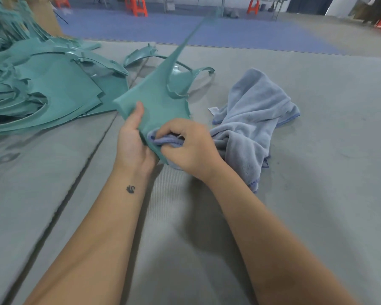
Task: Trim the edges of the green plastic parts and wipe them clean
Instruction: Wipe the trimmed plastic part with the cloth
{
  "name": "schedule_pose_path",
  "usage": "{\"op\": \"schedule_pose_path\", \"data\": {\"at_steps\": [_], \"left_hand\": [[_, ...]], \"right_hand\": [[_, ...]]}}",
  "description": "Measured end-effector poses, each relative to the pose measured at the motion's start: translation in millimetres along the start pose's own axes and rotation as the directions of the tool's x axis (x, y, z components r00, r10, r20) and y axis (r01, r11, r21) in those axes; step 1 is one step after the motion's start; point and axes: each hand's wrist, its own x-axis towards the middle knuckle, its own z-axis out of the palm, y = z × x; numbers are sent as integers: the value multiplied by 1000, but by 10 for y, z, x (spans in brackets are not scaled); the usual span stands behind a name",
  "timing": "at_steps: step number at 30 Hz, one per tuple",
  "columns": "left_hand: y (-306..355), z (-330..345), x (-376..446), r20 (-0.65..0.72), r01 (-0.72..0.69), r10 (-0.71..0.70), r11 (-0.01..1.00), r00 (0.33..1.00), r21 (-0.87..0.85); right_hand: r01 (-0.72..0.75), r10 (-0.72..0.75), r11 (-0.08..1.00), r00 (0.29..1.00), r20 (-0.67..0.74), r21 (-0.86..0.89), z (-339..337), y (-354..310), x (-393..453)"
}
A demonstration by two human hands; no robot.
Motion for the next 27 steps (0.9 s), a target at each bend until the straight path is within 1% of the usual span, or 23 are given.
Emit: {"op": "schedule_pose_path", "data": {"at_steps": [2, 5, 7, 8, 10, 11, 12, 13, 15, 16, 17, 18, 20, 21, 22, 23, 24, 25, 27], "left_hand": [[21, -17, 17, -69, -28, 27, 999, 997, -21], [106, -45, 62, -179, -46, 41, 999, 983, -25], [165, -75, 92, -189, -62, 55, 998, 981, -31], [187, -90, 98, -181, -65, 56, 997, 982, -48], [209, -101, 92, -177, -66, 51, 995, 983, -80], [213, -103, 91, -181, -68, 51, 994, 982, -91], [216, -105, 92, -184, -71, 52, 993, 982, -98], [217, -104, 84, -183, -73, 54, 993, 982, -96], [207, -100, 65, -167, -57, 45, 996, 985, -72], [197, -82, 54, -152, -36, 28, 998, 988, -49], [183, -55, 42, -132, -8, 6, 1000, 991, -13], [160, -34, 31, -117, 25, -22, 999, 993, 25], [71, 13, 16, -112, 73, -61, 991, 992, 108], [9, 37, 14, -153, 83, -58, 983, 987, 166], [-49, 57, 18, -209, 88, -38, 968, 977, 237], [-96, 42, 36, -256, 70, 20, 939, 966, 337], [-125, 16, 53, -265, 29, 97, 900, 959, 436], [-135, 10, 56, -241, 0, 141, 864, 960, 504], [-124, -12, 85, -150, -40, 163, 796, 975, 605]], "right_hand": [[-44, 43, 999, 995, 90, 4, 21, -25, -14], [-123, 118, 992, 978, 170, 18, 49, -36, -57], [-195, 173, 977, 962, 210, 87, 53, -57, -70], [-242, 212, 960, 956, 204, 137, 47, -67, -61], [-366, 343, 875, 930, 129, 315, -1, -115, -27], [-393, 402, 815, 913, 73, 426, -42, -127, -4], [-384, 447, 777, 894, -9, 498, -90, -114, 19], [-370, 489, 768, 866, -106, 523, -139, -78, 39], [-378, 547, 790, 789, -279, 482, -225, 31, 51], [-390, 577, 775, 758, -304, 498, -249, 75, 52], [-394, 609, 740, 737, -293, 545, -258, 89, 58], [-381, 622, 710, 735, -271, 592, -261, 103, 62], [-316, 606, 644, 766, -213, 697, -248, 83, 73], [-274, 587, 593, 791, -173, 757, -235, 68, 77], [-244, 569, 535, 812, -131, 809, -218, 44, 81], [-233, 559, 489, 823, -97, 840, -197, 19, 88], [-240, 560, 466, 825, -74, 851, -180, 1, 94], [-250, 564, 460, 824, -63, 852, -164, -14, 99], [-253, 554, 472, 830, -61, 844, -146, -46, 106]]}}
